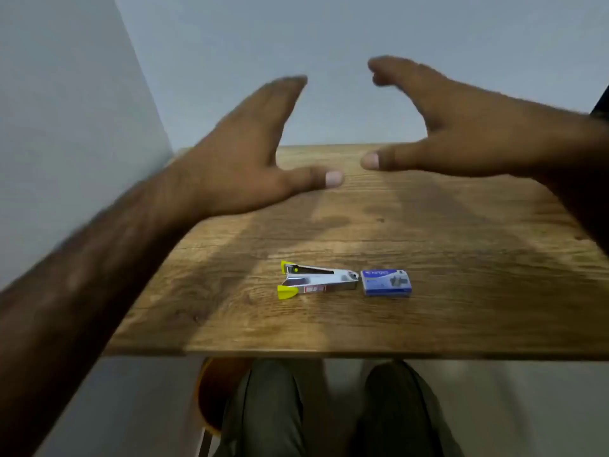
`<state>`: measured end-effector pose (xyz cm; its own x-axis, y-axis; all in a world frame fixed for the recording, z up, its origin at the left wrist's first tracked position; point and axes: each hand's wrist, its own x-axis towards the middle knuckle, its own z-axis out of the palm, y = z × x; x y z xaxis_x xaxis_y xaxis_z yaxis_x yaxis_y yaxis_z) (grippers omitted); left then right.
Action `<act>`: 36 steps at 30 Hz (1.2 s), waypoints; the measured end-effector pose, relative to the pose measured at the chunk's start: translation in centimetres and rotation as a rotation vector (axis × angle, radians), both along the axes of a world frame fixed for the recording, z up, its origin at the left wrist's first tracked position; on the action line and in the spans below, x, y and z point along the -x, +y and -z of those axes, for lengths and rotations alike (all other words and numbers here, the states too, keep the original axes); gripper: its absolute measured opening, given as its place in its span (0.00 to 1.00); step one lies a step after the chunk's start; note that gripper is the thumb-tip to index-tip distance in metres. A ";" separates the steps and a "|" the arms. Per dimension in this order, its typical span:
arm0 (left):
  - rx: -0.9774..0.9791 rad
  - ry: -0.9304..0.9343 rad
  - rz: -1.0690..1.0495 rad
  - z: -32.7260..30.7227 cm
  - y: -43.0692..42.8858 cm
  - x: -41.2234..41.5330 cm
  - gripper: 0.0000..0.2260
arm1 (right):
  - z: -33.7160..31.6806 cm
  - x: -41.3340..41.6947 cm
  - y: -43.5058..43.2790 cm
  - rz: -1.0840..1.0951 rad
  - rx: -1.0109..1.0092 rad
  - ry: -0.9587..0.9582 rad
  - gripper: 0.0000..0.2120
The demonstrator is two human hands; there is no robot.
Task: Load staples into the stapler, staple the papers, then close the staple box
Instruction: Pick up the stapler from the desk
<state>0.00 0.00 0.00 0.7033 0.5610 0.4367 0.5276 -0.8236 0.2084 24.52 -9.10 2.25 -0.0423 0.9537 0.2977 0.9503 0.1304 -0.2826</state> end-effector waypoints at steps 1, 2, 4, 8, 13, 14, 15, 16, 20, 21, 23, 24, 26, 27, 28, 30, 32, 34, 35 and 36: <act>0.120 0.032 0.042 1.0 -0.1 0.4 0.52 | 0.8 0.0 -0.4 -0.029 0.057 0.057 0.51; 0.238 0.106 0.089 1.6 -0.4 1.0 0.53 | 1.4 0.2 -0.7 -0.070 0.150 0.107 0.50; 0.386 0.252 0.144 3.8 -1.0 2.6 0.54 | 3.8 0.1 -1.8 -0.148 0.293 0.139 0.46; 0.498 0.282 0.191 7.0 -1.0 4.1 0.48 | 7.3 0.7 -3.0 -0.252 0.420 0.191 0.40; 0.437 0.100 0.233 9.7 -1.0 4.2 0.22 | 10.1 2.1 -2.9 -0.277 0.381 0.199 0.36; 0.428 0.060 0.243 10.0 -0.9 4.1 0.19 | 10.4 2.3 -2.7 -0.274 0.349 0.192 0.34; 0.416 0.028 0.251 10.3 -0.8 4.0 0.18 | 10.5 2.6 -2.4 -0.279 0.329 0.187 0.33; 0.410 0.001 0.257 10.5 -0.8 3.8 0.17 | 10.6 2.9 -2.1 -0.287 0.317 0.194 0.31; 0.434 -0.147 0.280 10.7 -0.7 2.6 0.17 | 10.3 3.4 -0.3 -0.327 0.351 0.342 0.15; 0.443 -0.181 0.284 10.6 -0.6 2.3 0.17 | 10.2 3.4 0.3 -0.332 0.379 0.385 0.11; 0.489 -0.252 0.296 10.4 -0.1 1.8 0.18 | 10.1 3.4 1.6 -0.341 0.442 0.477 0.08; 0.533 -0.300 0.304 10.4 0.2 1.6 0.19 | 10.1 3.4 2.3 -0.346 0.471 0.543 0.07; 0.671 -0.420 0.307 10.3 0.7 1.3 0.25 | 10.0 3.4 3.7 -0.345 0.500 0.705 0.11; 0.748 -0.499 0.302 10.3 0.9 1.2 0.27 | 9.9 3.4 4.3 -0.348 0.494 0.770 0.13; 0.806 -0.585 0.291 10.3 1.0 1.2 0.28 | 9.9 3.5 4.9 -0.362 0.483 0.817 0.15; 0.846 -0.726 0.256 10.1 1.3 1.2 0.21 | 9.9 3.6 5.8 -0.414 0.480 0.884 0.15; 0.828 -0.800 0.218 9.9 1.6 1.0 0.08 | 10.0 3.8 6.6 -0.451 0.518 0.949 0.15; 0.789 -0.834 0.180 9.6 1.8 0.7 0.04 | 10.5 4.1 7.0 -0.458 0.568 1.070 0.15; 0.771 -0.847 0.168 9.5 1.9 0.4 0.03 | 10.8 4.2 7.1 -0.457 0.579 1.138 0.15; 0.759 -0.858 0.160 9.3 1.9 0.1 0.02 | 11.1 4.2 7.2 -0.450 0.575 1.194 0.14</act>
<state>-0.09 1.93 -9.31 0.4256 0.8148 0.3938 -0.1256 -0.3777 0.9174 20.33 -1.94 -8.82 -0.3748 0.9256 -0.0525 0.0093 -0.0529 -0.9986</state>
